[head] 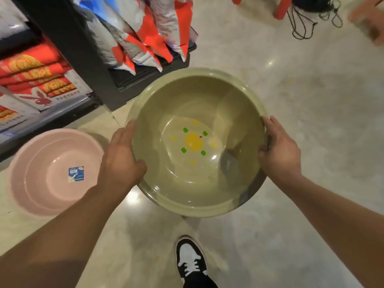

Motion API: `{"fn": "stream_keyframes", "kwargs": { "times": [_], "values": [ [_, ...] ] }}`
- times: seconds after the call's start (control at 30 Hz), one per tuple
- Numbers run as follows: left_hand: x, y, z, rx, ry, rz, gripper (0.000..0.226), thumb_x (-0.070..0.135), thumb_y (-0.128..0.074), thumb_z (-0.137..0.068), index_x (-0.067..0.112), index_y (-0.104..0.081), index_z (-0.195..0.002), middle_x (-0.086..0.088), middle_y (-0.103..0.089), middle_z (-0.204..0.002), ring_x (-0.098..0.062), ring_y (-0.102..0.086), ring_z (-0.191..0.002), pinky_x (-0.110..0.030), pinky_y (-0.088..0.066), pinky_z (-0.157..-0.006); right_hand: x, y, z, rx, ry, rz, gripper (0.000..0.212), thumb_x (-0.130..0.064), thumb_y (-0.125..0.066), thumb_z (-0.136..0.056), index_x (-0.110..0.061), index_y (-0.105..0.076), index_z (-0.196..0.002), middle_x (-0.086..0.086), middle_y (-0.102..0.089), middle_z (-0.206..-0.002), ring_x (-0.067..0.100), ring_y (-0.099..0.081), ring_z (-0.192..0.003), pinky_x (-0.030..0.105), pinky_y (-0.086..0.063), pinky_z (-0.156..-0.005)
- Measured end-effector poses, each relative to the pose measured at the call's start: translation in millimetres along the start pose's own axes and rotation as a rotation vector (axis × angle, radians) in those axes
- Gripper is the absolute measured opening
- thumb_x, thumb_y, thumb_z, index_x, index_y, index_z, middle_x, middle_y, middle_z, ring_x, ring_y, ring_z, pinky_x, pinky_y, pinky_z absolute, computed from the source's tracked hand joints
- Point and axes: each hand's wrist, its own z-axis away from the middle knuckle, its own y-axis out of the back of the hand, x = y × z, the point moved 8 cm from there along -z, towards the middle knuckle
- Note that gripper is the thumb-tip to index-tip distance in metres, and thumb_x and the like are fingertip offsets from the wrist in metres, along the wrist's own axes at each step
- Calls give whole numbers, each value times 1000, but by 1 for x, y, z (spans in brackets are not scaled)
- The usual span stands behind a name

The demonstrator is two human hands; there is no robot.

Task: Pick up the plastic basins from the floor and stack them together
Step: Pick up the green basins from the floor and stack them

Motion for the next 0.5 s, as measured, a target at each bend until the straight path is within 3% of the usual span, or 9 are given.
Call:
{"fn": "stream_keyframes", "kwargs": {
  "times": [0.17,0.33,0.5],
  "values": [
    [1,-68,-26,-126,5,-47,102,-6,-67,-68,23,-24,-155,-9,-44,-140,-26,-47,-116,-25,-32,-82,52,-43,-10,-60,-84,32,81,2,-53,-77,-31,-36,-149,-7,-29,-158,23,-46,-132,32,-39,-102],
    [-18,-111,-37,-190,18,-136,97,-2,-66,-67,24,-27,-152,-13,-47,-135,-33,-49,-114,-37,-39,-85,78,-94,-15,-136,-70,66,81,3,-47,-71,-28,-38,-145,-2,-39,-150,30,-56,-114,31,-41,-76],
    [-23,-142,-53,-167,-22,-168,87,0,-61,-68,20,-33,-148,-14,-48,-132,-38,-50,-110,-46,-43,-89,103,-125,-22,-117,-144,83,79,3,-47,-76,-27,-35,-148,-5,-29,-158,30,-54,-120,36,-44,-87]
  ]
}}
